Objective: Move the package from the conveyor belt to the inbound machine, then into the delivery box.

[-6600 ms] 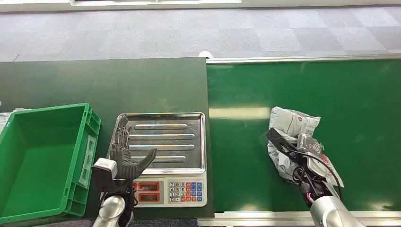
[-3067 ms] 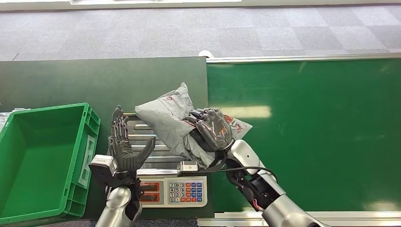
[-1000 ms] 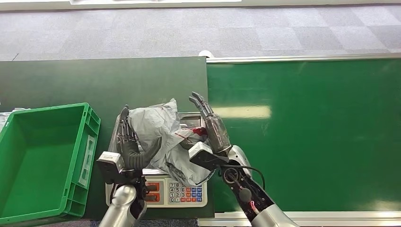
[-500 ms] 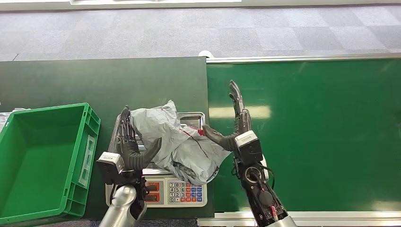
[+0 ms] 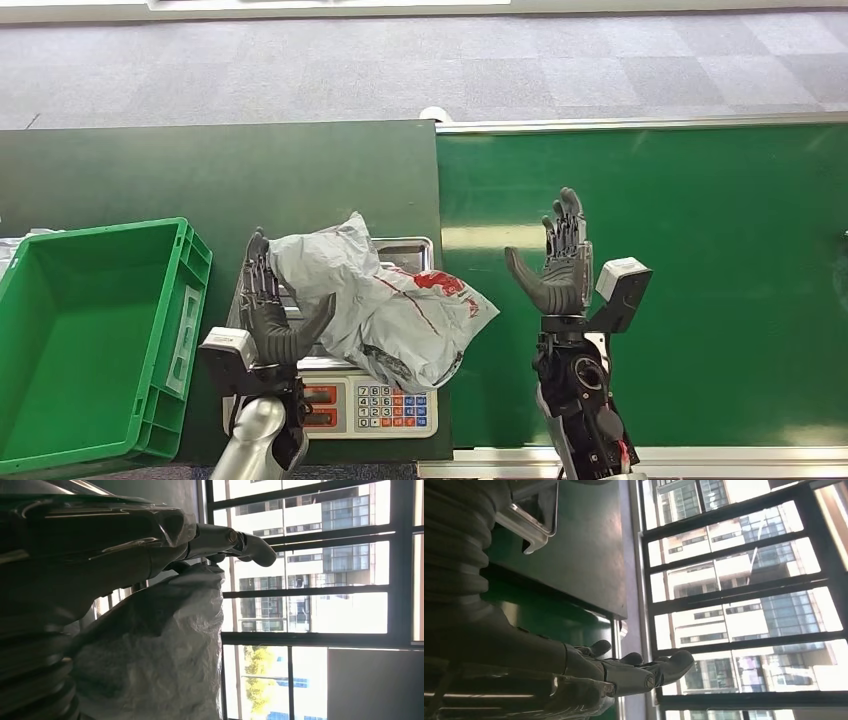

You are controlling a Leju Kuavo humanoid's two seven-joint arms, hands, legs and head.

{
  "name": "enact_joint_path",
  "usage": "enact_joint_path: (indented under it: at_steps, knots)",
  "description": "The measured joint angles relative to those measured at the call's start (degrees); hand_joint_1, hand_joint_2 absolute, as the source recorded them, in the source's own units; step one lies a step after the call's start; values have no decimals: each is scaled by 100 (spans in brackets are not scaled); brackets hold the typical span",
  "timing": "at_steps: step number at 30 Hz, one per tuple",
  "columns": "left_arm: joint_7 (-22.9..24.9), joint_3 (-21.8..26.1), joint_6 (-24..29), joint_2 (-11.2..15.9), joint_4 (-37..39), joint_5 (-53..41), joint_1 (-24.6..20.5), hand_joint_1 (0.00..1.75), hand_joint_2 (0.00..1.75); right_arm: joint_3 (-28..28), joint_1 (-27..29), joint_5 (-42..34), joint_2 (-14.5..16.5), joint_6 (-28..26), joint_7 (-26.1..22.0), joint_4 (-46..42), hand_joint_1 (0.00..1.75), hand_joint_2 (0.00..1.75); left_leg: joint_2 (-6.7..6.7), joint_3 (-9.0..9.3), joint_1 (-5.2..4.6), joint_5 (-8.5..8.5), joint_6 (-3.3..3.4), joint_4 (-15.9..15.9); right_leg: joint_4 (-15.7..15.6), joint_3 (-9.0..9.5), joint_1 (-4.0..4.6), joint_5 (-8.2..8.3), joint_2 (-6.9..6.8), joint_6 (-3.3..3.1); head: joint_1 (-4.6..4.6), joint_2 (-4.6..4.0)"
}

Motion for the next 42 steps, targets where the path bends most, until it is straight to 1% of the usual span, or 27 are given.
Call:
enact_joint_path:
  at_steps: [3,6,11,16,18,20,24,27,38,40,42]
  knots:
    - [0,14,41,10,-99,33,80,0,175,-89,35,-86,-18,-3,233,98,0,175,0,0,0,0,0,0,0,-1,0,0,0,0,0,0]
    - [0,37,100,12,-192,-3,152,0,175,-99,105,-88,-29,17,320,133,0,175,-1,-1,0,0,0,0,0,-1,0,-1,0,0,0,0]
    - [0,80,345,12,-355,-195,251,0,175,-99,271,-43,-35,-34,403,134,0,175,-1,-1,0,-1,0,-1,0,0,0,-1,0,-1,-1,0]
    - [0,132,601,9,-503,-266,312,0,175,-97,337,101,-35,-329,665,180,0,175,0,0,0,0,0,-1,0,1,0,-1,0,-1,-1,0]
    - [0,167,711,14,-565,-272,334,0,175,-95,357,172,-36,-431,638,227,0,175,-1,0,0,0,0,-1,0,1,0,-1,0,-1,0,0]
    - [0,192,974,24,-638,-360,351,0,175,-96,387,228,-36,-559,552,261,0,175,-2,0,0,0,0,-1,0,1,0,-1,0,-1,1,0]
    - [0,190,1769,78,-846,-669,360,0,175,-103,460,320,-34,-768,485,272,0,175,-1,0,0,-1,0,-1,0,0,0,-1,0,-1,0,0]
    - [0,121,2068,132,-1005,-765,362,0,175,-103,495,359,-27,-821,468,271,0,175,-1,0,0,-1,0,-1,0,0,0,-1,0,-1,1,0]
    - [0,-20,2184,253,-1223,-763,382,0,175,-104,527,384,-22,-862,436,271,0,175,-1,1,0,0,0,-1,0,1,0,-1,0,-1,0,0]
    - [0,-95,2029,293,-1308,-620,385,0,175,-105,540,389,-22,-887,419,264,0,175,-1,1,0,0,0,-1,0,0,0,-1,0,-1,0,0]
    - [0,-146,1634,339,-1374,-500,383,0,175,-105,576,383,-23,-886,424,239,0,175,-1,1,0,0,0,-1,0,0,0,-1,0,-1,1,0]
